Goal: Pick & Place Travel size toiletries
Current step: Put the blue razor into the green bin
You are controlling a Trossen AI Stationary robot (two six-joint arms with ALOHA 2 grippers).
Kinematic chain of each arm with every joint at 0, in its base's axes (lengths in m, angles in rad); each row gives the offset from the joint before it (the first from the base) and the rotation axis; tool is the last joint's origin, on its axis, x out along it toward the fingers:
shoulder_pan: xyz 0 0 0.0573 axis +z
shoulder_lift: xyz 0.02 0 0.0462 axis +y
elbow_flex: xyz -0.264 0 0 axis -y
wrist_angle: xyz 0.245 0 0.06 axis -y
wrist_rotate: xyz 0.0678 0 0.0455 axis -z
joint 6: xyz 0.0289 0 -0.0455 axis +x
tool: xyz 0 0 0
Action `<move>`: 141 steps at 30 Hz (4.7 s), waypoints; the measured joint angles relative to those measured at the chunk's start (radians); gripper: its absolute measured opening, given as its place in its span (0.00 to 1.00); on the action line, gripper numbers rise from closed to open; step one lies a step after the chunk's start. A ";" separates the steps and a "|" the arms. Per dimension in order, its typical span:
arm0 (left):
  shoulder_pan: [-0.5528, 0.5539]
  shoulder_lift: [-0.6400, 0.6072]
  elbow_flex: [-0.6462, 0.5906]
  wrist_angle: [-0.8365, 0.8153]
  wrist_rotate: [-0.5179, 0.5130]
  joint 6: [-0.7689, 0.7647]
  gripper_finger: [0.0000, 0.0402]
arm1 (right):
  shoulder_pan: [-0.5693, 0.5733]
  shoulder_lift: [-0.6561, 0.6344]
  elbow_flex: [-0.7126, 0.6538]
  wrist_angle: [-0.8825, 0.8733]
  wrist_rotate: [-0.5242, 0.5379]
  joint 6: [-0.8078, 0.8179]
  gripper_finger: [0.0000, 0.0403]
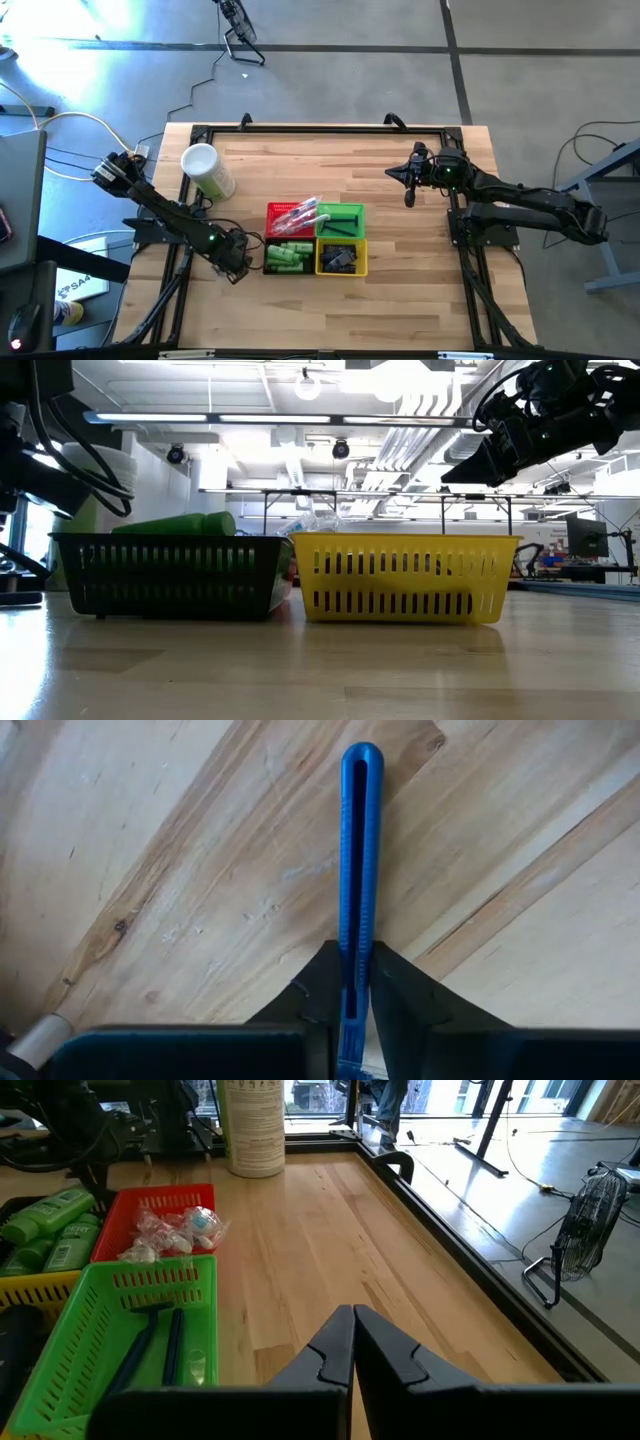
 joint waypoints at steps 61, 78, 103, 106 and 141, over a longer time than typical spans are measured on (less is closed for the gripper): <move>0.413 0.002 0.406 0.659 -0.594 1.103 0.07 | 0.028 0.010 0.000 0.229 -0.359 0.070 0.01; 0.425 0.002 0.406 0.659 -0.578 1.122 0.08 | 0.278 0.383 0.004 0.823 -0.107 0.129 0.47; 0.425 0.002 0.406 0.658 -0.578 1.122 0.07 | 0.390 0.856 0.397 0.838 -0.140 0.162 0.47; 0.425 0.002 0.406 0.657 -0.578 1.122 0.08 | 0.400 0.855 0.405 0.842 -0.124 0.161 0.44; 0.426 0.002 0.406 0.649 -0.582 1.131 0.24 | 0.400 0.855 0.404 0.827 -0.083 0.154 0.07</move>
